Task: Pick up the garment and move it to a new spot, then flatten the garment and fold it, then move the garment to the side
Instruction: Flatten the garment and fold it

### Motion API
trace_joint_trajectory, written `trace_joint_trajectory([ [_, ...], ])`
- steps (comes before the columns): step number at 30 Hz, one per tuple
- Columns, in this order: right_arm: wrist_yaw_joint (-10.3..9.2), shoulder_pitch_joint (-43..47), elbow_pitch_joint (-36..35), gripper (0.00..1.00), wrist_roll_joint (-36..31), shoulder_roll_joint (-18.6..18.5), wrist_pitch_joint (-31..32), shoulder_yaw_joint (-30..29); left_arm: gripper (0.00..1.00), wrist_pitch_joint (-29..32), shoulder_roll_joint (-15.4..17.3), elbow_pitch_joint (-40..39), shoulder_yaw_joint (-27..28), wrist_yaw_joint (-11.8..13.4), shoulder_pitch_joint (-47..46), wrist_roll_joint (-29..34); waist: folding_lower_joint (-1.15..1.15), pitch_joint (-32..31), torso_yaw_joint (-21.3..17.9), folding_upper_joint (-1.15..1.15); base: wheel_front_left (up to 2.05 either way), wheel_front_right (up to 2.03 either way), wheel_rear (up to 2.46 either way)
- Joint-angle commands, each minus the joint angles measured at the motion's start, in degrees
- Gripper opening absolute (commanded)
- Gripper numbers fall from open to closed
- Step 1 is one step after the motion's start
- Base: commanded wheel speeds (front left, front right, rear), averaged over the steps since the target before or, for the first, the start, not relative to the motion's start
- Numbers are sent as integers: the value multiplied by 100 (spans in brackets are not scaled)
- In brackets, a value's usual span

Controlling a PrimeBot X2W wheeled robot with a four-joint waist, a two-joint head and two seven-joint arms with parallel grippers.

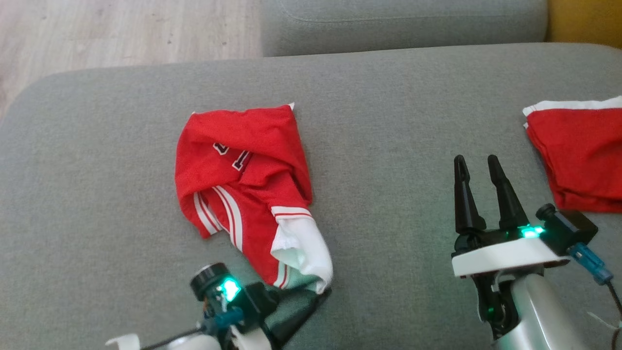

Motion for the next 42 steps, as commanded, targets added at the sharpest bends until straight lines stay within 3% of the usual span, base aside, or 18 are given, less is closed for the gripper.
trace_joint_trajectory([
  [1,-4,-30,-153,100,-52,-10,-62,120,100,-53,147,-79,263,12,-291,-70,0,-20,38,0,0,0,0],
  [6,-4,-7,-132,100,-90,-10,-62,132,100,-332,159,84,633,216,-370,-302,0,-66,98,0,0,0,0],
  [15,-4,13,-154,100,-127,-10,-62,135,100,-1257,-45,68,2508,1633,-157,-979,0,-115,124,0,0,0,0],
  [18,-4,46,-173,100,-149,-10,-62,138,100,-1289,-284,-106,3219,1943,162,-1051,0,-126,128,0,0,0,0],
  [20,-4,58,-175,100,-170,-10,-62,135,100,-1292,-542,-268,3703,2007,478,-1010,0,-125,124,0,0,0,0],
  [24,-4,57,-169,100,-212,-10,-62,136,100,-1293,-1054,-356,4351,1898,1080,-750,0,-106,113,0,0,0,0],
  [29,-4,29,-178,100,-261,-10,-62,121,100,-1294,-1553,-264,4803,1486,1338,-334,0,-56,158,0,0,0,0],
  [36,-4,-178,-112,100,-568,-10,-29,279,100,-1294,-1950,-8,5127,980,1275,125,0,73,344,0,0,0,0],
  [40,-4,-412,-7,100,-770,-59,172,489,100,-1294,-2077,93,5189,824,1212,247,0,187,481,0,0,0,0],
  [42,-4,-675,225,100,-850,-246,528,908,100,-1294,-2181,193,5205,699,1151,329,0,308,642,0,0,0,0],
])
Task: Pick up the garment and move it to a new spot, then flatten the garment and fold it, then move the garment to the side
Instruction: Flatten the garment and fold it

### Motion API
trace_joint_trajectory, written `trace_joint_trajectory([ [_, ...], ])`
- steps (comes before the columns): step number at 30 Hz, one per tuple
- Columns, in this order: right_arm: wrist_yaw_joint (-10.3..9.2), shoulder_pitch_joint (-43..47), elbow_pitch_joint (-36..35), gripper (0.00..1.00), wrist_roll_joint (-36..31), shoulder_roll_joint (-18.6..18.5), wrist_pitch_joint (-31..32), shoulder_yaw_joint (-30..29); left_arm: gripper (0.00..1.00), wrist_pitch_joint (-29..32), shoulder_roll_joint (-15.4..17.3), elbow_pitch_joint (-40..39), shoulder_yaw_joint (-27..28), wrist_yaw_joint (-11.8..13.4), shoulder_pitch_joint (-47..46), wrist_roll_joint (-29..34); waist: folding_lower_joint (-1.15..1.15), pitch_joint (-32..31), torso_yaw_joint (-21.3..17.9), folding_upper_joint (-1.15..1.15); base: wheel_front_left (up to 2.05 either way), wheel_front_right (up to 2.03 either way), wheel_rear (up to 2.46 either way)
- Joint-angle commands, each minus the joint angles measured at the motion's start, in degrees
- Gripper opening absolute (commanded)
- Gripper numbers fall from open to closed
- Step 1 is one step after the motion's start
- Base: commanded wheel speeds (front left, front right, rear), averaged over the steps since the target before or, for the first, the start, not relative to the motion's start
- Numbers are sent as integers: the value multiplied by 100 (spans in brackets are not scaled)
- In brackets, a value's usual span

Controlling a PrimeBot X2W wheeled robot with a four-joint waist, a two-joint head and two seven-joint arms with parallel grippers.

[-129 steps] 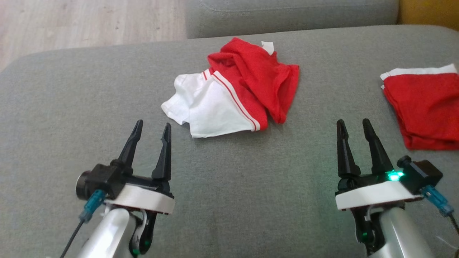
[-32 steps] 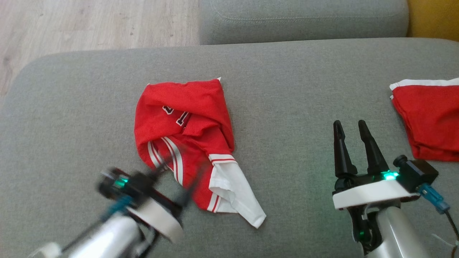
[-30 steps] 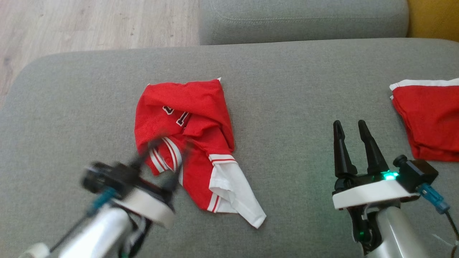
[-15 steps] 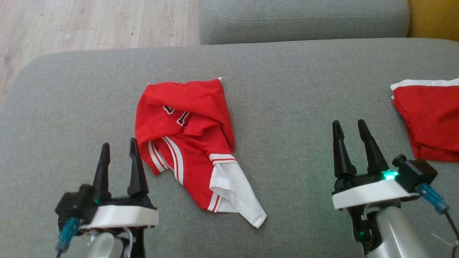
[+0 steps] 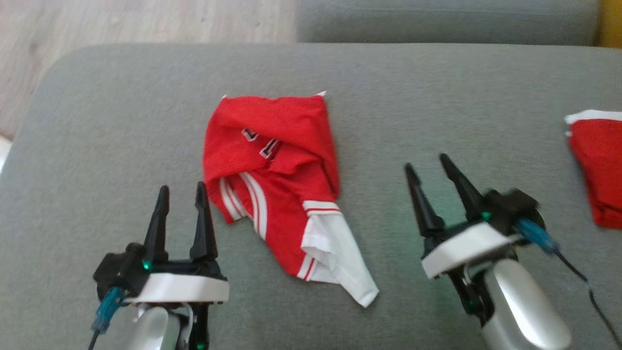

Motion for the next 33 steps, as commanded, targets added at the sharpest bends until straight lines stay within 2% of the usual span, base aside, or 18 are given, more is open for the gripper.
trace_joint_trajectory([
  [1,-4,-253,-141,100,-31,-54,23,162,100,-53,-3,-157,222,-8,-303,39,0,97,107,0,0,0,0],
  [6,-4,-765,331,100,207,-407,457,922,100,-53,-98,24,224,-176,-426,97,0,274,380,0,0,0,0],
  [12,-4,-1357,864,100,673,-639,669,1526,100,-53,-129,147,143,-258,-566,135,0,473,688,0,0,0,0],
  [25,-4,-2145,2224,100,962,-648,562,2115,100,-53,-133,113,-201,-110,-685,-106,0,705,1121,0,0,0,0],
  [26,-4,-2190,2319,46,967,-638,537,2121,100,-53,-133,107,-212,-99,-685,-112,0,708,1130,0,0,0,0],
  [27,-4,-2236,2405,14,964,-628,507,2118,100,-53,-133,100,-220,-89,-681,-117,0,709,1133,0,0,0,0],
  [28,-4,-2278,2483,0,952,-618,472,2118,100,-53,-133,95,-223,-80,-677,-119,0,709,1130,0,0,0,0],
  [33,-4,-2465,2769,0,861,-599,187,2055,100,-53,-133,109,-177,-48,-651,-106,0,635,1009,0,0,0,0],
])
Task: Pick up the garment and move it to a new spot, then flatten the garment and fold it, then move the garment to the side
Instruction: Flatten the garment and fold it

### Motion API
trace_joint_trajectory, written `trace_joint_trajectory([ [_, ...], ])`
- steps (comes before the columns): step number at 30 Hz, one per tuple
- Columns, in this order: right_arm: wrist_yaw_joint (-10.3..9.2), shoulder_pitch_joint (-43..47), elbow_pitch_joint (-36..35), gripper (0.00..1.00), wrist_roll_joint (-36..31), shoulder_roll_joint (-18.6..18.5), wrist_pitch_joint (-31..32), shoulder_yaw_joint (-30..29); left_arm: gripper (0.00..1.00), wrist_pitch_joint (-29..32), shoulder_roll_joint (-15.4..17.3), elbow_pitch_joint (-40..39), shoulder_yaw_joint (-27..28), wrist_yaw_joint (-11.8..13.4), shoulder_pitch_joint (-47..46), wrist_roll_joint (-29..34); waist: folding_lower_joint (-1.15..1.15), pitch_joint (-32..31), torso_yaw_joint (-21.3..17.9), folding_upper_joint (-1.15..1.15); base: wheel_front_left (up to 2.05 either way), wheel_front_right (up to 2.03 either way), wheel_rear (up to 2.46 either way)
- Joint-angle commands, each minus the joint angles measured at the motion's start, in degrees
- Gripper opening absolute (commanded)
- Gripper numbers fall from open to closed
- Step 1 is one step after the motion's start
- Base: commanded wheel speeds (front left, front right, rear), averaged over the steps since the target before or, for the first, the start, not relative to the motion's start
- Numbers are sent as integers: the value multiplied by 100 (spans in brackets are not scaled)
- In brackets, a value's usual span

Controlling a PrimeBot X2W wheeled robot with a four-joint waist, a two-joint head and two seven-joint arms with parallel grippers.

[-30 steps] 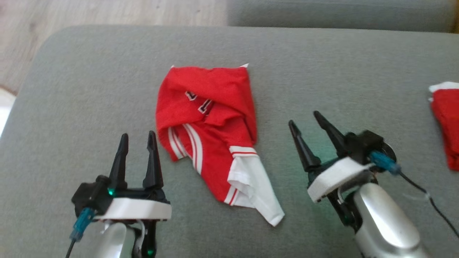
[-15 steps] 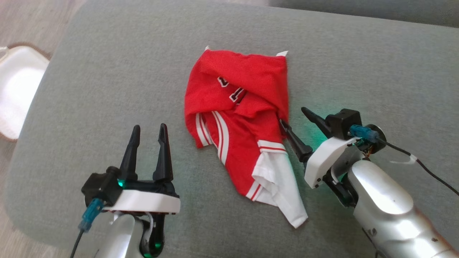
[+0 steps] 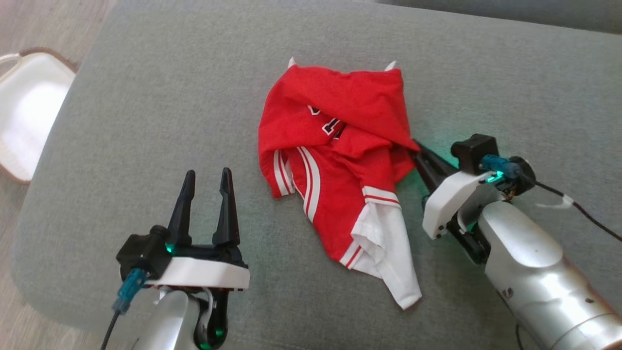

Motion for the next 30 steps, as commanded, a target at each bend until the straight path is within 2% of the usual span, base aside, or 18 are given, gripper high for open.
trace_joint_trajectory([
  [1,-4,-179,-74,0,-76,66,-186,-40,100,-53,19,-178,206,18,-221,-2,0,-74,-86,0,0,0,0],
  [5,-4,-303,25,0,-208,0,-427,-242,100,-53,19,-174,265,-5,-188,35,0,-242,-290,0,0,0,0],
  [12,-4,-473,-196,0,-554,-446,-408,-548,100,-53,18,-180,400,-43,-34,116,0,-589,-779,0,0,0,0],
  [16,-4,-490,-557,0,-671,-774,-133,-689,100,-53,18,-207,411,-47,74,108,0,-751,-1008,0,0,0,0],
  [20,-4,-356,-730,0,-442,-1051,511,-764,100,-53,18,-209,419,-46,148,93,0,-855,-1120,0,0,0,0],
  [21,-4,-302,-738,10,-300,-1102,648,-811,100,-53,18,-208,416,-47,155,87,0,-865,-1127,0,0,0,0],
  [23,-4,-221,-707,100,-224,-1256,808,-920,100,-53,18,-215,404,-48,150,75,0,-867,-1133,0,0,0,0],
  [26,-4,-112,-836,100,-134,-1276,707,-1125,100,-53,18,-240,409,-41,141,70,0,-864,-1173,0,0,0,0],
  [30,-4,64,-1169,100,-173,-1159,279,-1568,100,-53,18,-258,416,-55,132,115,0,-876,-1267,0,0,0,0],
])
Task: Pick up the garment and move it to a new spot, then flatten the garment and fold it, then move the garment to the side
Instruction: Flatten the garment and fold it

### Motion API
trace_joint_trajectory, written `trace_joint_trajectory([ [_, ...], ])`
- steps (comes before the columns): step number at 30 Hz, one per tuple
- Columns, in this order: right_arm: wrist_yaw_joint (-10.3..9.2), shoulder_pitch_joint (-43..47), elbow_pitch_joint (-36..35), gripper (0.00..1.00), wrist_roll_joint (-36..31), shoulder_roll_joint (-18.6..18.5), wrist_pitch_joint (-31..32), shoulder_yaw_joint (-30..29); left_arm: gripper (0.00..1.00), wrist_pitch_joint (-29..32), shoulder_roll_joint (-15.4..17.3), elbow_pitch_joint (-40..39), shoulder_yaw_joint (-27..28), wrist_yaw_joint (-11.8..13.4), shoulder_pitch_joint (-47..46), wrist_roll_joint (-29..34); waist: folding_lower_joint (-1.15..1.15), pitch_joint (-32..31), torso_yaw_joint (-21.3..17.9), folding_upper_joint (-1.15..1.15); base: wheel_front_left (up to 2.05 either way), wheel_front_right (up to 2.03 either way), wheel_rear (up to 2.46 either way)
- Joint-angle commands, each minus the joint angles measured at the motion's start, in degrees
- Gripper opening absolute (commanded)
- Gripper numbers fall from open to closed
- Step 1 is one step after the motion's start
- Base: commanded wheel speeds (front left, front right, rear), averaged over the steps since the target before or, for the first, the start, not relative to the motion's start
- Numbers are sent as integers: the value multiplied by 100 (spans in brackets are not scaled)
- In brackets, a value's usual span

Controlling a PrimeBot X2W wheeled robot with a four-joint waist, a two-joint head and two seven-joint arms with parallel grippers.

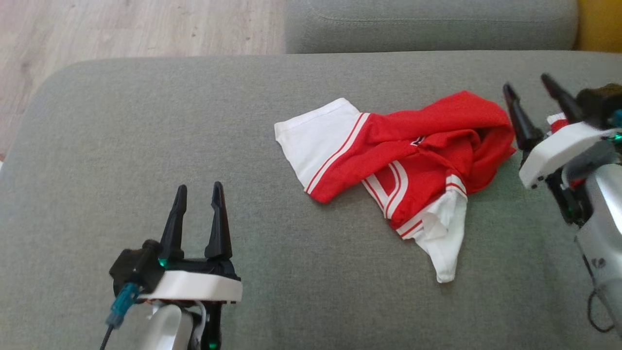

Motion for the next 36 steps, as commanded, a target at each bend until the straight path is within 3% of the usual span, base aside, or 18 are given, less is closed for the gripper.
trace_joint_trajectory([
  [1,-4,50,-270,100,-57,44,-152,-62,100,-53,17,-209,223,-19,-166,49,0,-15,-46,0,0,0,0],
  [9,-4,1313,-1452,100,-282,958,-779,-926,100,-53,17,-207,174,-73,-193,98,0,-26,-380,0,0,0,0],
  [15,-4,2209,-2092,100,-516,1621,-873,-1137,100,-53,17,-175,90,-77,-283,101,0,39,-660,0,0,0,0],
  [24,-4,2341,-2522,100,-679,1833,-739,-1244,100,-53,17,93,-236,-260,-571,389,0,121,-1028,0,0,0,0],
  [36,-4,2287,-2634,100,-667,1933,-772,-1326,100,535,205,1603,-1170,-496,-1597,980,0,532,-1423,0,0,0,0],
])
